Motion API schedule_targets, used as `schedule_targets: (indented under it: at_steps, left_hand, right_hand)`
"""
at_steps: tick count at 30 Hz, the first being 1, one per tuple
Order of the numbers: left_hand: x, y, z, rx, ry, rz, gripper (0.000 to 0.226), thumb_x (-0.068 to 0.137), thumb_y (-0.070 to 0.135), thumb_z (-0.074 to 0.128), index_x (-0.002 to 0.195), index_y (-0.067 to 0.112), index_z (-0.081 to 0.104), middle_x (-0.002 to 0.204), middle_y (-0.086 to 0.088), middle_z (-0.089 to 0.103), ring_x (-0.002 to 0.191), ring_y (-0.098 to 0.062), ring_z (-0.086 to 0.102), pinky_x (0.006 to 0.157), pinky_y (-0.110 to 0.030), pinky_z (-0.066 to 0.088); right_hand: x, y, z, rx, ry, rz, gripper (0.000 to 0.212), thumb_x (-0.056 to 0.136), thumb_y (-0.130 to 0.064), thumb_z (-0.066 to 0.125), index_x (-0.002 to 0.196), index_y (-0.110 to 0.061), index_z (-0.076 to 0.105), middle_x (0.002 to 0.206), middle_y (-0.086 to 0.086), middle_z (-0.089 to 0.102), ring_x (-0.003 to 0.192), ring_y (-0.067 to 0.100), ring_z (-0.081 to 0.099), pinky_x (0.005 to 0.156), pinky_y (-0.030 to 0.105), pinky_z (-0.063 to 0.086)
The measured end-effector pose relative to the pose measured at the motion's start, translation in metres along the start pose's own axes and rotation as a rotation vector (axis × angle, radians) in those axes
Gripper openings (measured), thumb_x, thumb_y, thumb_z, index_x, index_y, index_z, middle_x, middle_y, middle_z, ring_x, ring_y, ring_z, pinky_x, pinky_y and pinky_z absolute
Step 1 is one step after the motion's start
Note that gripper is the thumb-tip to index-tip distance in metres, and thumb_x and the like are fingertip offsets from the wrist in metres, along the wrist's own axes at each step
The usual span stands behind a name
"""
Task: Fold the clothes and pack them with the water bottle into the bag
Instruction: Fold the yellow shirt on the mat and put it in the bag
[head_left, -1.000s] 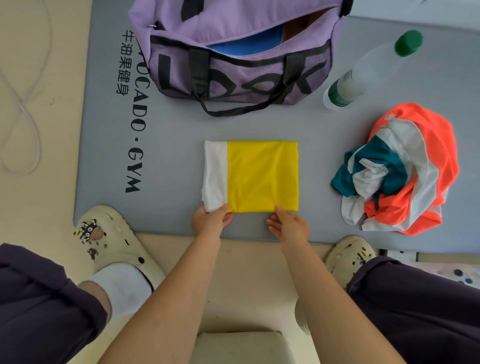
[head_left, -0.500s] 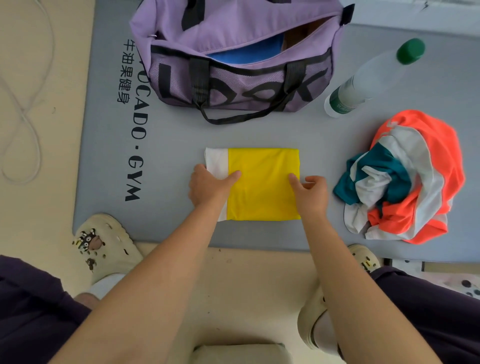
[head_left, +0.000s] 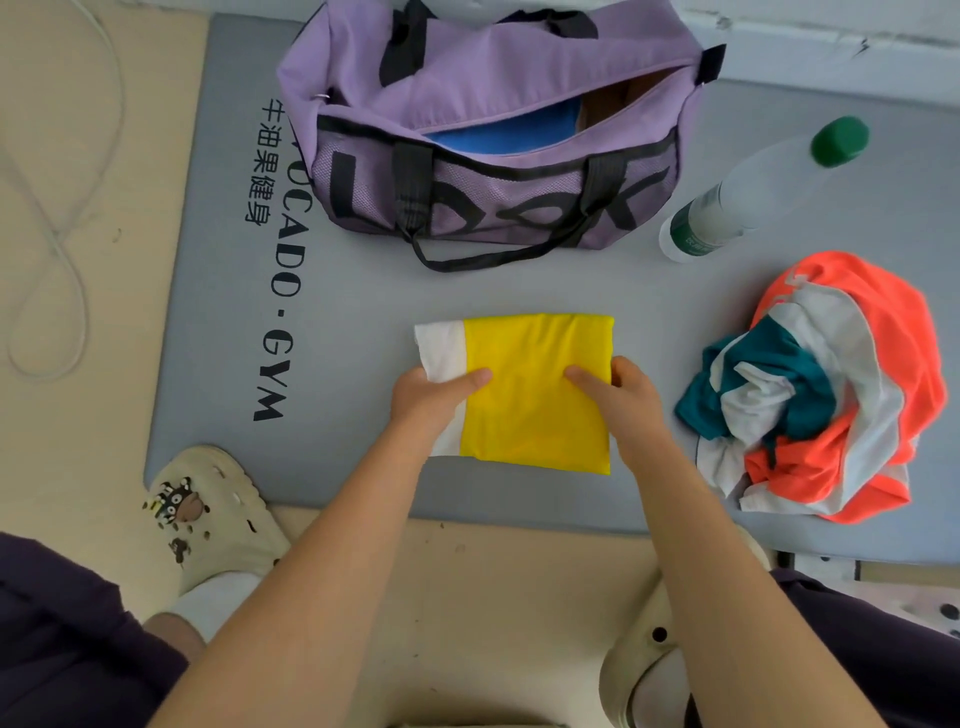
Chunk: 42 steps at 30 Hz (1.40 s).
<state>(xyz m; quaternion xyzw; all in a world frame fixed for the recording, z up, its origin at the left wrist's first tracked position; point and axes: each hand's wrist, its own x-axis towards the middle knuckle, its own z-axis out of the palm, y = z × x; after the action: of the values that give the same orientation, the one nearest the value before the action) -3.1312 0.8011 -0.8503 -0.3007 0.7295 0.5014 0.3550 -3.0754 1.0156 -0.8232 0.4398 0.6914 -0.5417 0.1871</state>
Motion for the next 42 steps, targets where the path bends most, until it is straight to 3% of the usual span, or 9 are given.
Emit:
schedule_targets:
  at_steps: [4,7,18,24,28,33,36,39,42]
  left_hand:
    - [-0.018,0.026,-0.028,-0.225,-0.316,0.073,0.053,0.061,0.032,0.089,0.109,0.019,0.069,0.107,-0.001,0.075,0.103,-0.019,0.069,0.094,-0.037,0.052]
    - [-0.022,0.080,-0.046,-0.268,-0.428,0.134,0.047,0.065,0.027,0.078,0.110,0.018,0.067,0.100,-0.003,0.077,0.089,-0.018,0.074,0.074,-0.032,0.060]
    - [-0.008,0.293,-0.092,-0.181,-0.129,0.712,0.054,0.065,0.025,0.088,0.114,0.021,0.065,0.112,0.000,0.071,0.101,-0.014,0.069,0.083,-0.027,0.056]
    - [0.045,0.248,-0.083,0.080,-0.202,0.529,0.059,0.076,0.024,0.083,0.126,0.024,0.053,0.110,0.010,0.063,0.094,0.000,0.059,0.068,-0.009,0.048]
    - [0.074,0.223,-0.082,0.172,-0.240,0.380,0.069,0.070,0.030,0.086,0.130,0.018,0.055,0.123,-0.002,0.064,0.108,-0.017,0.062,0.094,-0.034,0.052]
    - [0.095,0.221,-0.071,0.211,-0.222,0.325,0.074,0.073,0.027,0.086,0.136,0.009,0.052,0.130,-0.009,0.062,0.117,-0.026,0.059,0.104,-0.044,0.047]
    - [0.102,0.227,-0.068,0.150,-0.135,0.397,0.074,0.073,0.030,0.086,0.136,0.014,0.050,0.122,-0.001,0.062,0.107,-0.017,0.059,0.087,-0.031,0.051]
    - [0.107,0.238,-0.070,-0.009,-0.039,0.521,0.079,0.072,0.029,0.086,0.139,0.020,0.045,0.123,0.004,0.059,0.109,-0.016,0.056,0.083,-0.028,0.046]
    - [0.118,0.246,-0.069,0.216,0.003,0.514,0.085,0.075,0.035,0.084,0.144,0.015,0.040,0.133,-0.002,0.053,0.117,-0.020,0.051,0.092,-0.034,0.044]
  right_hand:
    - [-0.016,-0.030,-0.016,0.117,-0.137,-0.032,0.022,0.087,-0.050,0.064,0.104,-0.038,0.056,0.117,-0.002,0.064,0.102,0.023,0.063,0.088,0.048,0.054]
    - [-0.023,-0.082,-0.032,0.084,-0.204,-0.124,0.045,0.077,-0.061,0.061,0.115,-0.041,0.050,0.117,-0.006,0.062,0.101,0.019,0.063,0.079,0.039,0.054]
    - [0.025,-0.297,-0.056,0.056,-0.144,-0.777,0.050,0.089,-0.009,0.068,0.135,-0.006,0.051,0.130,0.012,0.062,0.118,0.027,0.060,0.100,0.048,0.049]
    - [0.072,-0.265,-0.041,-0.327,-0.239,-0.516,0.054,0.088,-0.033,0.069,0.136,-0.015,0.052,0.132,0.008,0.060,0.119,0.027,0.057,0.103,0.049,0.047]
    - [0.090,-0.243,-0.021,-0.321,-0.369,-0.319,0.068,0.084,-0.052,0.066,0.140,-0.018,0.049,0.134,-0.002,0.056,0.119,0.024,0.055,0.103,0.043,0.045]
    - [0.107,-0.240,0.003,-0.443,-0.253,-0.395,0.054,0.085,-0.054,0.065,0.122,-0.016,0.060,0.112,-0.002,0.060,0.097,0.015,0.057,0.080,0.028,0.044]
    - [0.114,-0.245,0.002,-0.341,-0.187,-0.507,0.041,0.085,-0.048,0.068,0.111,-0.016,0.063,0.107,0.004,0.066,0.087,0.007,0.059,0.069,0.023,0.049]
    - [0.119,-0.254,-0.004,-0.261,-0.061,-0.628,0.036,0.088,-0.047,0.064,0.106,-0.016,0.064,0.104,0.005,0.068,0.095,0.016,0.062,0.073,0.029,0.054]
    - [0.133,-0.261,0.003,-0.453,-0.056,-0.571,0.049,0.092,-0.049,0.058,0.121,-0.009,0.058,0.116,0.010,0.064,0.092,0.019,0.058,0.078,0.028,0.045]
